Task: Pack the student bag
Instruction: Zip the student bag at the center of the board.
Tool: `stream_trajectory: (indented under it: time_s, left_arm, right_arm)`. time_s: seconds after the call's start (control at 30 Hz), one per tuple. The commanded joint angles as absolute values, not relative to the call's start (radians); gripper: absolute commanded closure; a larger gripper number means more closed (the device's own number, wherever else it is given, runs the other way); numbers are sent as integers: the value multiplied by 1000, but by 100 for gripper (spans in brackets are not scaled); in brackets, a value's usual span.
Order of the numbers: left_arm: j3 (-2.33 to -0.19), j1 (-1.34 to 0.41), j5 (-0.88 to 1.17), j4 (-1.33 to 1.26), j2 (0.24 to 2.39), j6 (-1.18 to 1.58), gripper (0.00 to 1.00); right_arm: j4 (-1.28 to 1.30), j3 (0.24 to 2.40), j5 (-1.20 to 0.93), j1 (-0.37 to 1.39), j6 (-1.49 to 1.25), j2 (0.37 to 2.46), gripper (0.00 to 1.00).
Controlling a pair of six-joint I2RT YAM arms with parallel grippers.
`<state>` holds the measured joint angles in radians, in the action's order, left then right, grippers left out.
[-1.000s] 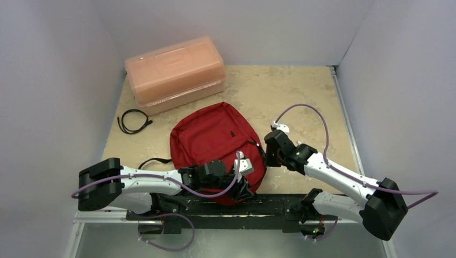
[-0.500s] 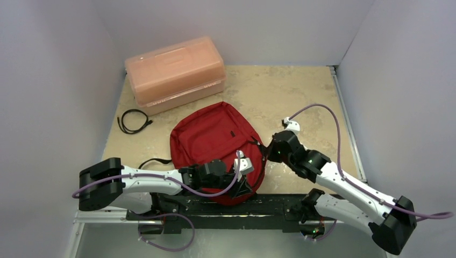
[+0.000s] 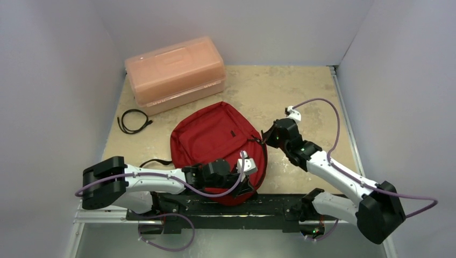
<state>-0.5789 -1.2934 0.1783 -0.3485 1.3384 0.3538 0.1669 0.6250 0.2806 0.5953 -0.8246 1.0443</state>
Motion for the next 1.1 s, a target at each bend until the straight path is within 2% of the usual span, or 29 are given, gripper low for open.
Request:
stream_trajectory:
  time_s: [0.0, 0.43, 0.47, 0.57, 0.6, 0.73, 0.87, 0.9, 0.97, 1.07]
  left_arm:
    - [-633, -1355, 297, -332, 1349, 338, 100]
    - [-726, -1368, 268, -252, 1393, 339, 100]
    - [-738, -1363, 228, -240, 1384, 351, 92]
    - [-740, -1299, 148, -238, 1318, 439, 45]
    - [-732, -1260, 151, -240, 1284, 480, 38]
    - [-718, -1122, 146, -165, 1094, 530, 32]
    - [-809, -1033, -91, 194, 948, 559, 25]
    - [-829, -1001, -137, 299, 934, 594, 26]
    - [-830, -937, -206, 408, 912, 681, 26]
    - [-771, -871, -219, 439, 886, 749, 26]
  right_arm:
    - [-96, 701, 298, 550, -741, 1132, 100]
    - [-216, 863, 274, 526, -595, 1396, 100]
    - [-204, 885, 279, 522, -583, 1412, 100]
    - [-178, 929, 268, 486, -549, 1440, 100]
    - [-160, 950, 261, 470, -529, 1456, 100]
    - [-45, 1071, 279, 426, -422, 1531, 100]
    - [116, 1184, 299, 421, -348, 1563, 100]
    - [149, 1192, 278, 422, -344, 1553, 95]
    - [188, 1203, 237, 421, -345, 1532, 73]
    - [231, 1214, 217, 435, -340, 1502, 38]
